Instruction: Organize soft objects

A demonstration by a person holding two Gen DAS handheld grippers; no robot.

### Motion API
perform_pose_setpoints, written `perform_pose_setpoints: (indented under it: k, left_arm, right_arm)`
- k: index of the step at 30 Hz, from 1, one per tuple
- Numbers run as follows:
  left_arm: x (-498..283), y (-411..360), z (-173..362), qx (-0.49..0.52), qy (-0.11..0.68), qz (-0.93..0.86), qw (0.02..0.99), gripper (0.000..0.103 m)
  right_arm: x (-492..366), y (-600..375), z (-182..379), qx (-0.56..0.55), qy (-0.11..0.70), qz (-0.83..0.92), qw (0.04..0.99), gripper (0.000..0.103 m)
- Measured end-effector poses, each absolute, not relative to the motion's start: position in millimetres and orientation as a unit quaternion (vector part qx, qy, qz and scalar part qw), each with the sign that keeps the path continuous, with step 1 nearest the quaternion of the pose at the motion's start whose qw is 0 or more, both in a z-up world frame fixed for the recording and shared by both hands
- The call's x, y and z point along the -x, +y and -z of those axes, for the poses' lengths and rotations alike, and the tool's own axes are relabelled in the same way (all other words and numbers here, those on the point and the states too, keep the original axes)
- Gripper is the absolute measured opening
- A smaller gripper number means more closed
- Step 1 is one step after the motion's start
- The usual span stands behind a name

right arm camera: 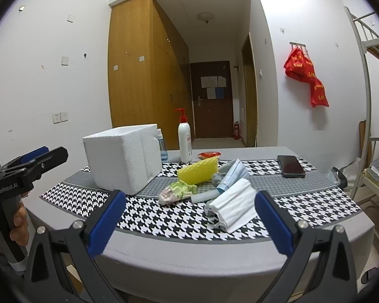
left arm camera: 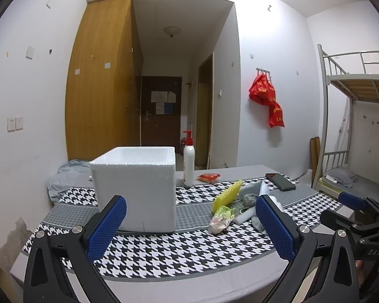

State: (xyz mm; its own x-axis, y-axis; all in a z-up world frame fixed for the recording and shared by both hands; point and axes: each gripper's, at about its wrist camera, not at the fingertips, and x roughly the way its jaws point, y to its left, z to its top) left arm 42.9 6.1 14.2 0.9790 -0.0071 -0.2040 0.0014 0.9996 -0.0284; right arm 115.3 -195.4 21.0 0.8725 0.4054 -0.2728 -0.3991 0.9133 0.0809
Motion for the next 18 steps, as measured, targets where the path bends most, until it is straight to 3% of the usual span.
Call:
perform_pose_setpoints:
  k: [18]
  left_arm:
    - [-90,-9,-7,0.008,0.162,0.079,0.984,0.102]
  right_arm:
    - [-145,-198,-16,-0.005,0.18,-0.155,0.971,0.103]
